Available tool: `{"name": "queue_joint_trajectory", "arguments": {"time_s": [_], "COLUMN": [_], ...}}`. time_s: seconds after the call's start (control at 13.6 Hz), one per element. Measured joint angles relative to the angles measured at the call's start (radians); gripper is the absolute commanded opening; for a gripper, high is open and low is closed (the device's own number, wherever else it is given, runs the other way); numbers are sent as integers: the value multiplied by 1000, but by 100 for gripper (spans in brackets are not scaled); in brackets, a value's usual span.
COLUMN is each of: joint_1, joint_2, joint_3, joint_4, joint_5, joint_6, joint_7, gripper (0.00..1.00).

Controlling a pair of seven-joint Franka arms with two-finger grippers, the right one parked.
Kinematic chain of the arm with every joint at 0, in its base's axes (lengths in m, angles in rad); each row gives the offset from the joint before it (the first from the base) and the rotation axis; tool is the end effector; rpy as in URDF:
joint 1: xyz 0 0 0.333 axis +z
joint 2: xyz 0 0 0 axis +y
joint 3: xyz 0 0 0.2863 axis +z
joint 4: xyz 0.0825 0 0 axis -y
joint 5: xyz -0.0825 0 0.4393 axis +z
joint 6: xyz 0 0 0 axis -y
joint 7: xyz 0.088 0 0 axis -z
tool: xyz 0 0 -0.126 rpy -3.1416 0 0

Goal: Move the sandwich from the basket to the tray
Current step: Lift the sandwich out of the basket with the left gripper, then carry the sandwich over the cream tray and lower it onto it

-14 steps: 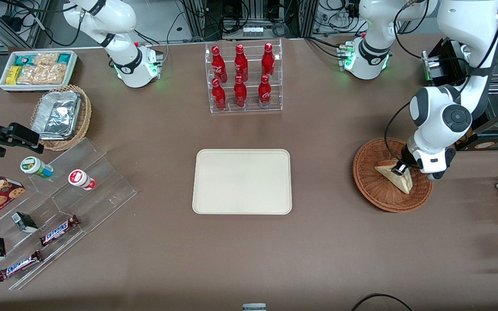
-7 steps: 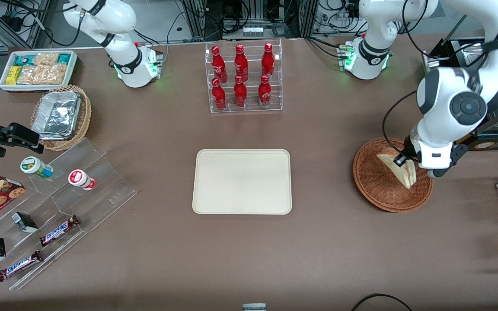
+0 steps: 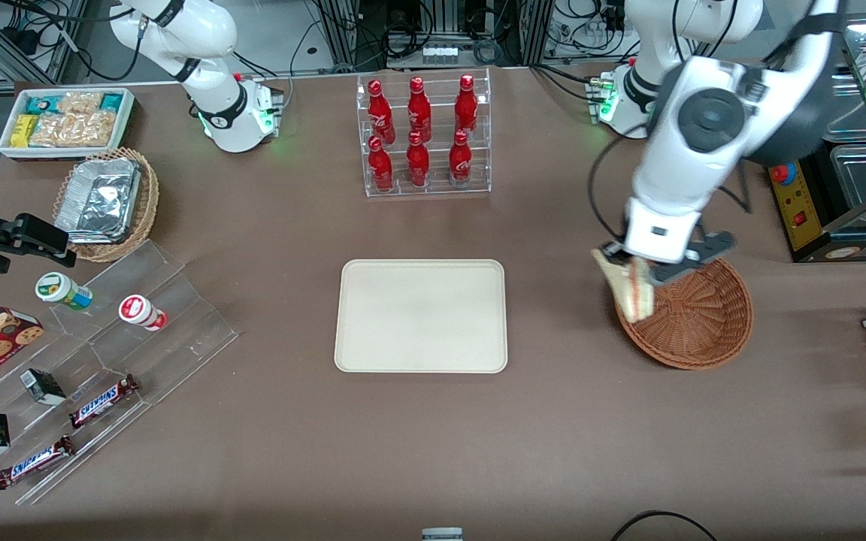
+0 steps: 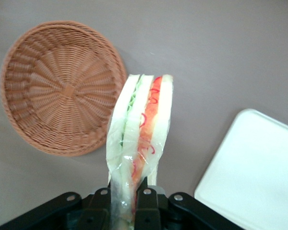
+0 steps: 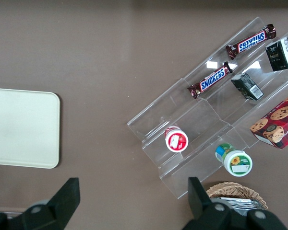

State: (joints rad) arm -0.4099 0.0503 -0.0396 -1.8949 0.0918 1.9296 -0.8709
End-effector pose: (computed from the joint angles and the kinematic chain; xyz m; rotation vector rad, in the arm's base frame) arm 0.5637 -0.2629 0.4039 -3.0077 -0.5917 -0.0599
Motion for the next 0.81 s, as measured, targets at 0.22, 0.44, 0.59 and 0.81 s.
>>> {"name": "queue_joint_trajectory", "arguments": {"time_s": [0.22,0.44,0.59,0.81], "joint_1": [-137,-230,-263,-296], "joint_2": [54,155,227,341], "joint_3": [-2,-3,-2,-1], "joint_4": [51,116,137,146], "joint_5": [0,0,1,2], "joint_6": [18,75,114,216], "joint_7": [-2,-4,-4,-7], "gripper": [0,4,2,2]}}
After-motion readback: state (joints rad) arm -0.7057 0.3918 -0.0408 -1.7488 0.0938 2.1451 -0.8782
